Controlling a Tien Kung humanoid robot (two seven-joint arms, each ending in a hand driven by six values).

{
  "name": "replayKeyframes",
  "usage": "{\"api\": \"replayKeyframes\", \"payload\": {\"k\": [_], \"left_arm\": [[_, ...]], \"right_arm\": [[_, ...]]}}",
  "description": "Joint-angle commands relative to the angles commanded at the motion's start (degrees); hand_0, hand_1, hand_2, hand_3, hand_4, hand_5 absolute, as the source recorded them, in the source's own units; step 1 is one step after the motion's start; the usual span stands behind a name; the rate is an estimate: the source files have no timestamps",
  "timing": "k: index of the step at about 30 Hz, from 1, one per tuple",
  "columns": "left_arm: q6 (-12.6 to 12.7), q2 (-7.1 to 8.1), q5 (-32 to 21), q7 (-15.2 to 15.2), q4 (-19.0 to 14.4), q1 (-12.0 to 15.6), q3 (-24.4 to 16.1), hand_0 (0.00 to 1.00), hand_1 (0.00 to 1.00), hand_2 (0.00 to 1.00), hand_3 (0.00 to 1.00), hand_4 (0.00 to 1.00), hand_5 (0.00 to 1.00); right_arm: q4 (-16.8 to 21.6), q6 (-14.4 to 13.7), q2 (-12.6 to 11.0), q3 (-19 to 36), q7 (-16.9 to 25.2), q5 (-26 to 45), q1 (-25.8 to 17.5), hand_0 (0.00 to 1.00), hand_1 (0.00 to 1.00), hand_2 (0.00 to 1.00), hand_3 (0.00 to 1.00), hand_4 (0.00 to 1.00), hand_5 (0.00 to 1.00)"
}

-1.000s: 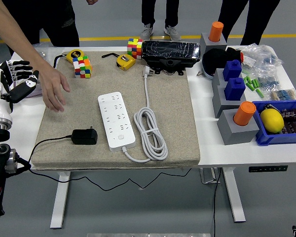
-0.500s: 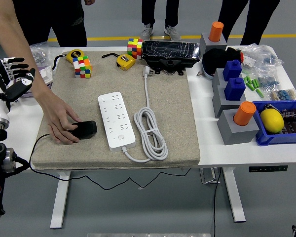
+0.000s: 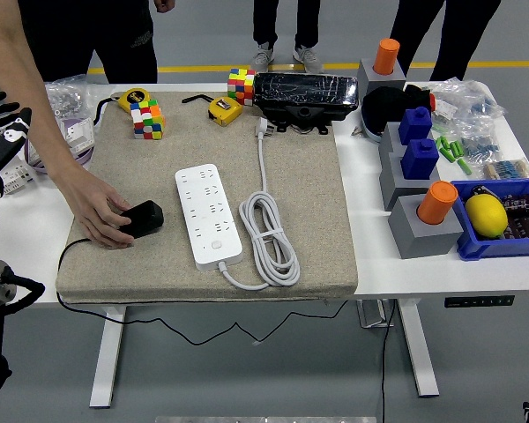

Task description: Pick up the plug,place it near the board,insert it into the board,press the button

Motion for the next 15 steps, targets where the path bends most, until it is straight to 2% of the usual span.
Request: {"api": "replayKeyframes", "payload": {"k": [12, 15], "left_arm": [[-5.5, -0.16, -17.4, -1.4, -0.3, 0.1, -2.1, 0.524, 0.533, 0.525, 0.557, 0.785, 0.002], [-8.7, -0.2, -24.4, -1.1, -0.7, -0.1, -2.0, 0.52, 0.527, 0.517, 0.554, 0.796, 0.002]], "right_arm": [[0.0, 0.5, -0.3, -0.3, -0.3, 0.4, -0.7, 0.805, 0.765, 0.758, 0.787, 0.998, 0.998], [0.0, 0.5, -0.5, -0.4, -0.3, 0.6, -0.7, 0.804, 0.765, 0.758, 0.787, 0.998, 0.998]]}}
